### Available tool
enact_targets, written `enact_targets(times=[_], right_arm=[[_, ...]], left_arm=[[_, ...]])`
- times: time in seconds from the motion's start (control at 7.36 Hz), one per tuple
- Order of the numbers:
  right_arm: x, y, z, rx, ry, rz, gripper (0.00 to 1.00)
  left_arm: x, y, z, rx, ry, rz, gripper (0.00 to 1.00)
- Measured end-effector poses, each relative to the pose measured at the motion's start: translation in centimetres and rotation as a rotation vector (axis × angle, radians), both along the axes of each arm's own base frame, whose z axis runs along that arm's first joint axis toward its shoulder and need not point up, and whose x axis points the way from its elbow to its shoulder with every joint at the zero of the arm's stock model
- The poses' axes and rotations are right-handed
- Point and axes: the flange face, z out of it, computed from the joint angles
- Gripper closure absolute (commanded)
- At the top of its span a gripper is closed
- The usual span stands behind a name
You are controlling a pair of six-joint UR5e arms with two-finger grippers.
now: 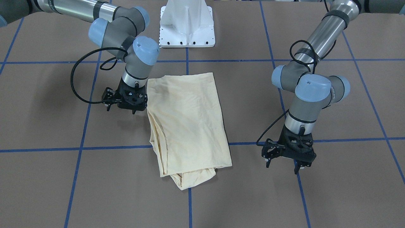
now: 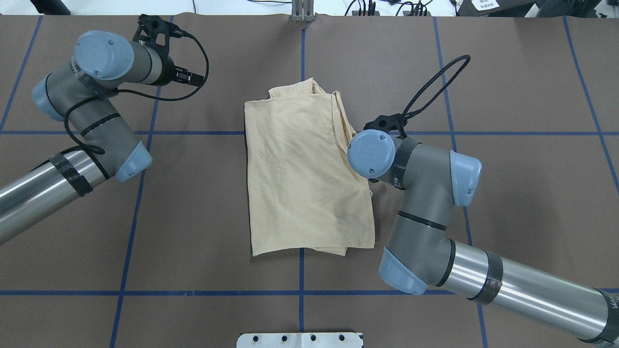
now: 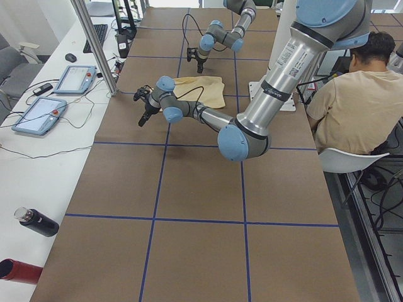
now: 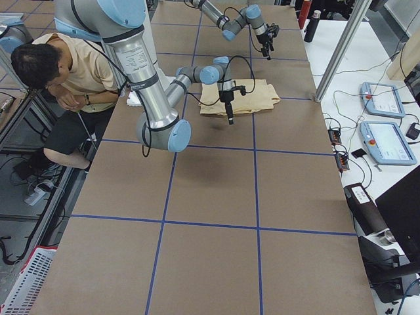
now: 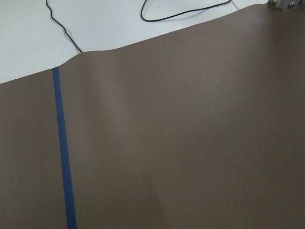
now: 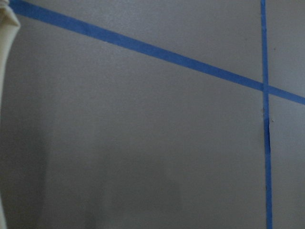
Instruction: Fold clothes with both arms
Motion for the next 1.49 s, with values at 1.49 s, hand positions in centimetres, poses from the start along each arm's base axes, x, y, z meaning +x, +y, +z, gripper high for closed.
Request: enact_targets(times=[1.49], right_arm=[[-9.5, -8.4, -5.4, -0.025, -0.075, 0.083, 0.0]], left_arm=[[0.0, 0.0, -0.2, 0.002, 0.004, 0.001, 0.0]])
